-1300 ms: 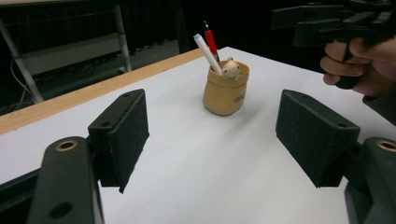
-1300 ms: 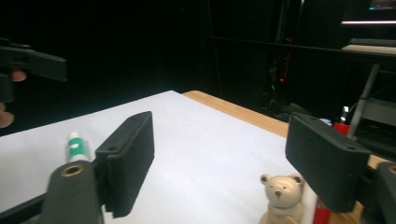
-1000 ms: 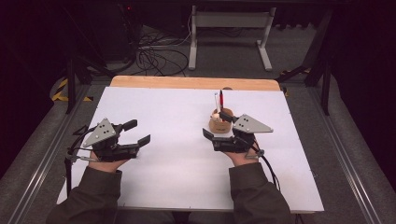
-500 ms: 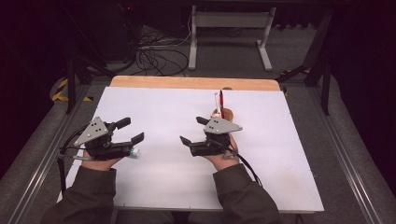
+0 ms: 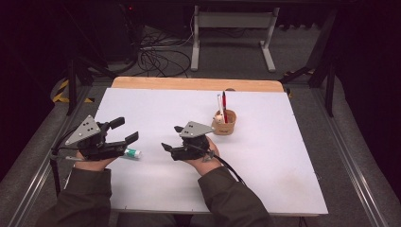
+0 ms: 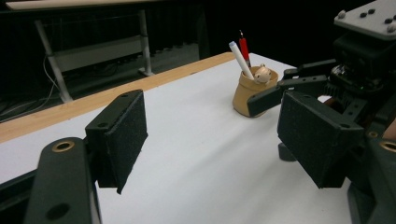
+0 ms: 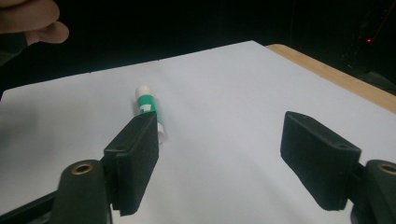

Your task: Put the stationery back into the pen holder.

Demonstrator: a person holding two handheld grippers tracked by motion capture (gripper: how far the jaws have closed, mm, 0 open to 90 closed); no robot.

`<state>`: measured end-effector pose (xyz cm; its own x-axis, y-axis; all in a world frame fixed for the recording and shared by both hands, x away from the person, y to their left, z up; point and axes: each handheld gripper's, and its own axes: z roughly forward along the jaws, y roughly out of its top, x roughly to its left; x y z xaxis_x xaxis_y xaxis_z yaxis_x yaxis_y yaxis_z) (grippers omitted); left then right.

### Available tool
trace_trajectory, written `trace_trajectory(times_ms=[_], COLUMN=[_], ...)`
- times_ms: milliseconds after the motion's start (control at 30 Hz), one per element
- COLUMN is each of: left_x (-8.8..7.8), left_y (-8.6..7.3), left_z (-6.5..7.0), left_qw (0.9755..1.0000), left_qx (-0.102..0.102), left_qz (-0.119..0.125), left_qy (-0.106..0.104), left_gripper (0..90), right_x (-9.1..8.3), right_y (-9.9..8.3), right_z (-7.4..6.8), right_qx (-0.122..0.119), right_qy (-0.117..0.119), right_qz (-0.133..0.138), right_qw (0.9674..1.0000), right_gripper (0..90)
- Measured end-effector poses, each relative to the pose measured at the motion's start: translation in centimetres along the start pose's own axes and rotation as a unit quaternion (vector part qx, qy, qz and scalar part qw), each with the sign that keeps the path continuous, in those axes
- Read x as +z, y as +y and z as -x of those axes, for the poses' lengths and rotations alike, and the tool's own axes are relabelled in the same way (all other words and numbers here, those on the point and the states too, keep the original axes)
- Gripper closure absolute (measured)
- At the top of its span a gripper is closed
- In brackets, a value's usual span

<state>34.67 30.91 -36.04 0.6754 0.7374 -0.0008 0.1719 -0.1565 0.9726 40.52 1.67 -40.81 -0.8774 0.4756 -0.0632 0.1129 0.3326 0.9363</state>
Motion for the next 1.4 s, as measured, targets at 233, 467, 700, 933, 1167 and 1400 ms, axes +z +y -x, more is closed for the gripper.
trace_trajectory(times_ms=[233, 467, 700, 933, 1167, 1400], left_x=[-0.4, -0.7, -1.1, -1.3, -1.3, -1.2], left_y=[0.1, 0.1, 0.1, 0.2, 0.2, 0.2], left_z=[-0.4, -0.7, -1.0, -1.1, -1.1, -1.1], left_qw=[1.0, 0.9999, 0.9999, 0.9998, 0.9998, 0.9998], left_qx=[-0.001, -0.007, -0.008, -0.009, -0.01, -0.012], left_qz=[0.001, 0.005, 0.008, 0.011, 0.01, 0.009], left_qy=[0.003, 0.009, 0.011, 0.014, 0.013, 0.011], left_gripper=[25.0, 25.0, 25.1, 25.1, 25.1, 25.1], right_x=[2.6, 5.2, 7.7, 9.5, 11.4, 12.7], right_y=[0.4, 0.6, 0.6, 0.4, -0.3, -0.9], right_z=[-1.0, -1.8, -2.5, -2.9, -3.3, -3.4], right_qx=[-0.013, -0.021, -0.032, -0.033, -0.032, -0.038], right_qy=[0.024, 0.049, 0.07, 0.084, 0.093, 0.09], right_qz=[-0.015, -0.035, -0.052, -0.068, -0.089, -0.109], right_qw=[0.9995, 0.998, 0.9957, 0.9936, 0.9912, 0.9892], right_gripper=[29.6, 32.1, 34.2, 34.6, 35.9, 36.3])
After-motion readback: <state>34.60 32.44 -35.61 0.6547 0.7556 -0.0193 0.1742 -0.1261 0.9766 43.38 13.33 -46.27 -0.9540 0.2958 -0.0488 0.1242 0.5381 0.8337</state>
